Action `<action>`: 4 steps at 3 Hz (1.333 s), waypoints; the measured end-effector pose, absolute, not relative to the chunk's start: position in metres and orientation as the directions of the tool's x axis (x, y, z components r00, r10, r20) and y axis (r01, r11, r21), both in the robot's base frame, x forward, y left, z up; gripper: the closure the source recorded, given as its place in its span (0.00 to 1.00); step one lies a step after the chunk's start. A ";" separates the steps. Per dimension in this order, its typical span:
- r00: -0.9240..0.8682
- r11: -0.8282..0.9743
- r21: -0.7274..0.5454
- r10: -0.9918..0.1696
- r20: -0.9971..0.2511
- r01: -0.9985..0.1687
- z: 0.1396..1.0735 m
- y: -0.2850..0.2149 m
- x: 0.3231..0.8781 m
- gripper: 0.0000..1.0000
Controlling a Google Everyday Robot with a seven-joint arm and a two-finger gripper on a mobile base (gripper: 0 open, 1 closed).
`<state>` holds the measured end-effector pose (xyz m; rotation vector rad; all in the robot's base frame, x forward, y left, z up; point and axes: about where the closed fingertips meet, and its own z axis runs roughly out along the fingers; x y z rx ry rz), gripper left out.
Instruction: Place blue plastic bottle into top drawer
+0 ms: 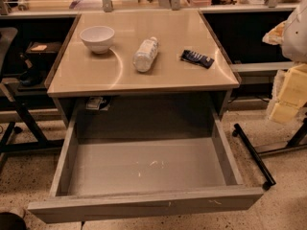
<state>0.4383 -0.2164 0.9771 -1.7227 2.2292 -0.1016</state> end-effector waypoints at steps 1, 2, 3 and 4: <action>-0.221 0.270 -0.249 -0.953 -0.208 -0.930 0.977 -0.216 0.438 0.00; -0.266 0.310 -0.230 -0.942 -0.203 -0.922 0.980 -0.214 0.442 0.00; -0.363 0.391 -0.203 -0.917 -0.163 -0.897 0.977 -0.203 0.475 0.00; -0.488 0.509 -0.164 -0.859 -0.153 -0.845 0.974 -0.185 0.523 0.00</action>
Offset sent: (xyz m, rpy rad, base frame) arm 0.0093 0.0067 0.0031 -0.0015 0.0888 -0.1279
